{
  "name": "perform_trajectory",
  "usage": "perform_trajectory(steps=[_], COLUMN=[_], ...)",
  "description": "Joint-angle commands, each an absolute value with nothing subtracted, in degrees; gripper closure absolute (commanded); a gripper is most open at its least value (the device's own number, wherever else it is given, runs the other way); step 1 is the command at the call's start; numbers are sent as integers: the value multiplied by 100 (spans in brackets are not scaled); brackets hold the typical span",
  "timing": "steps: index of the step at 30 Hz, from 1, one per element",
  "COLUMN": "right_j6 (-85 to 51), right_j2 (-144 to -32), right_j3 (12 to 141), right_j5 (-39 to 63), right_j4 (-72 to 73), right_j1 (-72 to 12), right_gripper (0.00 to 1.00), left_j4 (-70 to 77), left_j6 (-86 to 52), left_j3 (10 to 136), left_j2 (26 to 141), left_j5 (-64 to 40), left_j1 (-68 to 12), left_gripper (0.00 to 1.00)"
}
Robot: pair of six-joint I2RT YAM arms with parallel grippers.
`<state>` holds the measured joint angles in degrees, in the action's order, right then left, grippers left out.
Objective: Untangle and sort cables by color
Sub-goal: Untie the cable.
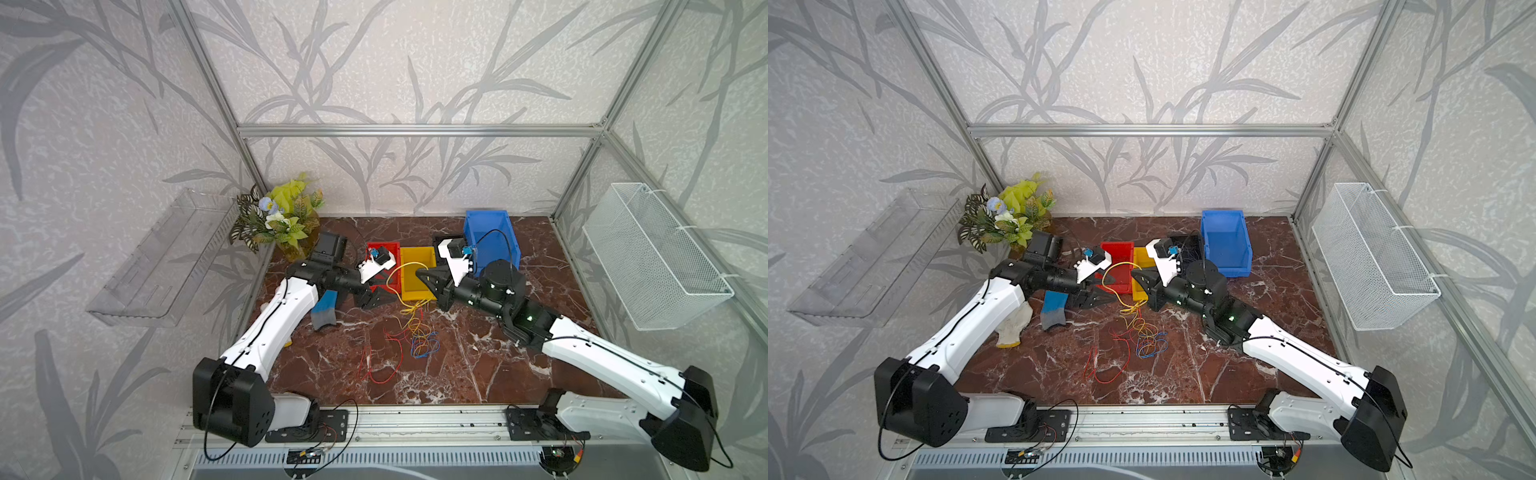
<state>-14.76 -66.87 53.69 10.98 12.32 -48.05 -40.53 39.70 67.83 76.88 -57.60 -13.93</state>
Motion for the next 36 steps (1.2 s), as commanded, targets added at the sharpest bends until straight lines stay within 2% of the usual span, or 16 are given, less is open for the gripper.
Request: perform_trajectory(steps=[1, 7, 8, 9, 10, 12, 13, 18, 23, 26, 29, 34, 36], right_j6=[-1652, -1911, -1919, -1913, -1877, -1661, -1423, -668, -265, -16, 214, 604, 683], right_j2=[-6770, -7052, -7074, -7092, -7088, -7045, -7017, -6916, -6735, -6697, -6726, -6855, -6766], right_j3=[5242, 5260, 5273, 5273, 5273, 5334, 5433, 5760, 5877, 6001, 6214, 6728, 6818], right_j5=[1126, 1450, 1465, 1482, 1451, 1214, 958, -762, -1538, -1518, -1281, -1999, -1508], right_j4=[1732, 2092, 2079, 2068, 1999, 1553, 1079, -1049, -2126, -2369, -2492, -2971, -2829], right_j1=[-4825, -4823, -4823, -4820, -4825, -4822, -4819, -4701, -4511, -4512, -4517, -4517, -4511], right_gripper=[100, 100, 100, 100, 100, 100, 100, 100, 100, 100, 100, 100, 100], left_j4=[-4200, -3296, -3230, -3184, -3233, -3438, -3588, -4064, -4544, -4664, -4734, -4953, -5109], left_j6=[3758, 2941, 2890, 2834, 2857, 3072, 3213, 3605, 3880, 3887, 3882, 3945, 4148], left_j3=[7046, 6925, 6930, 6954, 7014, 7170, 7268, 7673, 7916, 7924, 7857, 8048, 7982], left_j2=[7587, 7722, 7740, 7751, 7762, 7756, 7731, 7565, 7348, 7256, 7230, 7223, 7227], left_j5=[-6424, -6257, -6217, -6202, -6226, -6177, -6068, -5118, -4273, -4178, -4531, -4653, -4937], left_j1=[-1314, -1318, -1319, -1319, -1312, -1294, -1270, -973, -843, -830, -830, -835, -883], left_gripper=[33, 32, 32, 37, 55, 97, 100, 100, 100, 100, 100, 100, 100])
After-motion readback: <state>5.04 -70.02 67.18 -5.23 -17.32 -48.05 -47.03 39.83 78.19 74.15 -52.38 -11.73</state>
